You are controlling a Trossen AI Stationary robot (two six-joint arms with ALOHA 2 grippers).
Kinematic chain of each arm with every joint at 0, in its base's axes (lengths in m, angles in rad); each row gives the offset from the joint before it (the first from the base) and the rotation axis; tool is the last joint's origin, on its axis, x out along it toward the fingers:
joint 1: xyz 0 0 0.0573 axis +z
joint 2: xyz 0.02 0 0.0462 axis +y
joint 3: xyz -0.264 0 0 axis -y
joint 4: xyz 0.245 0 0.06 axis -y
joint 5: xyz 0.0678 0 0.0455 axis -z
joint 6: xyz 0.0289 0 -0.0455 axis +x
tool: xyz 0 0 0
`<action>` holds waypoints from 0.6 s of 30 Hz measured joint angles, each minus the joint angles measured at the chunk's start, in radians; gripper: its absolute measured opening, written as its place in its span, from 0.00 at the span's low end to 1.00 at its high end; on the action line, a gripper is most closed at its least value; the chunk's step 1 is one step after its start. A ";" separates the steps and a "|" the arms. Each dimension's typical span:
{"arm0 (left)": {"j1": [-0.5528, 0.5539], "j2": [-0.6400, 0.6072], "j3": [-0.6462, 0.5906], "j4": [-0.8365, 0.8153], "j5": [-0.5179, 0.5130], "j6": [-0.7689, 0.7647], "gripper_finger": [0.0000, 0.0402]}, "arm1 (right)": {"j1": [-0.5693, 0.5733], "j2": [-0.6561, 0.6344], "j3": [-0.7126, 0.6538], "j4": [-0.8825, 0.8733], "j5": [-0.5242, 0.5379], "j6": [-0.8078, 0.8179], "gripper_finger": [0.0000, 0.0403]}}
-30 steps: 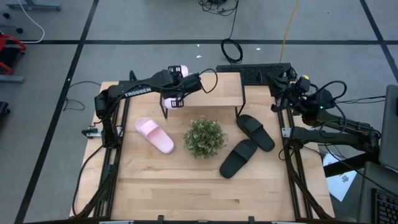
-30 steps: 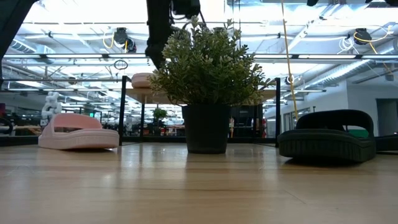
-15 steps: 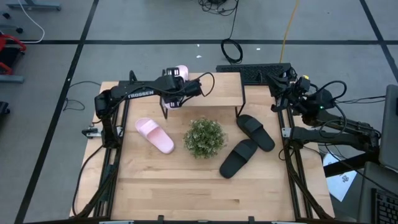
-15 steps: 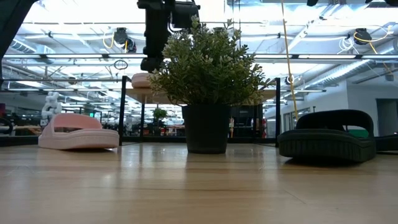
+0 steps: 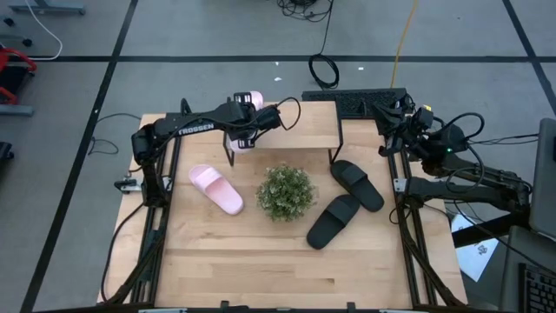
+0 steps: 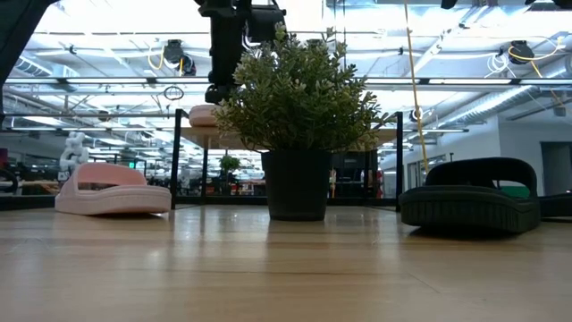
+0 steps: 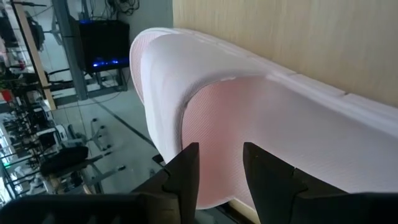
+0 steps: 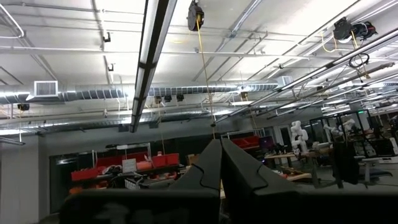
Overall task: Pick and place slides into the shelf
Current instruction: Put the bottom pink slipper on the shelf
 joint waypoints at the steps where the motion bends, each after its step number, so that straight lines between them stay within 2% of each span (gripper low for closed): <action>1: 0.000 0.000 0.000 0.000 -0.001 0.001 0.33 | 0.000 0.000 0.000 0.000 0.000 0.007 0.00; 18: 0.033 0.000 -0.037 0.022 0.005 0.023 0.32 | 0.000 0.000 0.000 0.003 0.000 0.021 0.00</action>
